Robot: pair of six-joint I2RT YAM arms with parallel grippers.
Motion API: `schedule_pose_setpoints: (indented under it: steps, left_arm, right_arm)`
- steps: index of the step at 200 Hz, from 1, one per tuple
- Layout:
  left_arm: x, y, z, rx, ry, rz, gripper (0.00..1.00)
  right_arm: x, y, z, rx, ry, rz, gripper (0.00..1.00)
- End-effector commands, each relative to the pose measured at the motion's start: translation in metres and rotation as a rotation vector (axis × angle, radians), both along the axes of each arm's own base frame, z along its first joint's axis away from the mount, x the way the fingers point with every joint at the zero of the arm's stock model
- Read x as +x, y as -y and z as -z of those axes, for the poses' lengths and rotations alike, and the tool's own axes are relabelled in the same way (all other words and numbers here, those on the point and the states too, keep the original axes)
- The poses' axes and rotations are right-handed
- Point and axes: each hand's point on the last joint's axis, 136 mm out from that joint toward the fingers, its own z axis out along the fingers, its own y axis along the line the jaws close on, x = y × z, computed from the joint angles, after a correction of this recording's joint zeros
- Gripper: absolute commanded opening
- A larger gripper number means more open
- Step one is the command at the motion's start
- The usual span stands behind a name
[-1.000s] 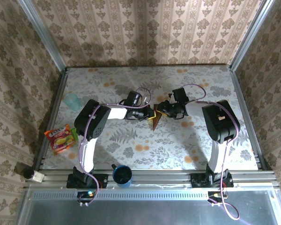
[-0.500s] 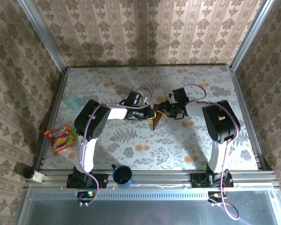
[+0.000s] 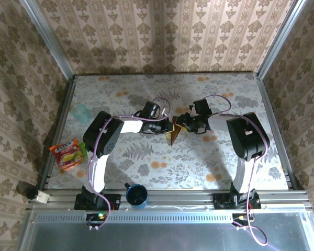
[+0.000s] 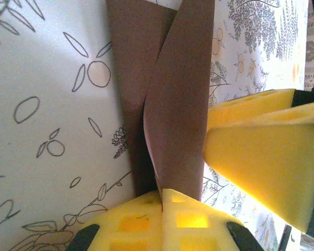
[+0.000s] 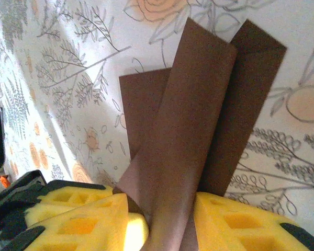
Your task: Fold a paper plane with a square sheet of paper (fold left side to right side)
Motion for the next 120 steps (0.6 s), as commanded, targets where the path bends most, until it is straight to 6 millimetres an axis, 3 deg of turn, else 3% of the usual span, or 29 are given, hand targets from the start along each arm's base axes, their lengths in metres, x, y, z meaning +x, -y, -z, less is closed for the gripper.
schedule_pose_setpoints:
  steps: [1,78,120]
  left_arm:
    - [-0.015,-0.038,0.075,0.242,-0.085,-0.048,0.0]
    - [-0.014,-0.032,0.073,0.247,-0.071,-0.024,0.0]
    - [-0.01,-0.031,0.069,0.252,-0.057,-0.016,0.0]
  right_arm:
    - [-0.01,0.004,-0.004,-0.01,-0.024,-0.001,0.4]
    - [-0.011,0.011,-0.018,-0.013,0.004,0.006,0.38]
    - [-0.003,0.012,-0.03,-0.02,0.025,0.003,0.21]
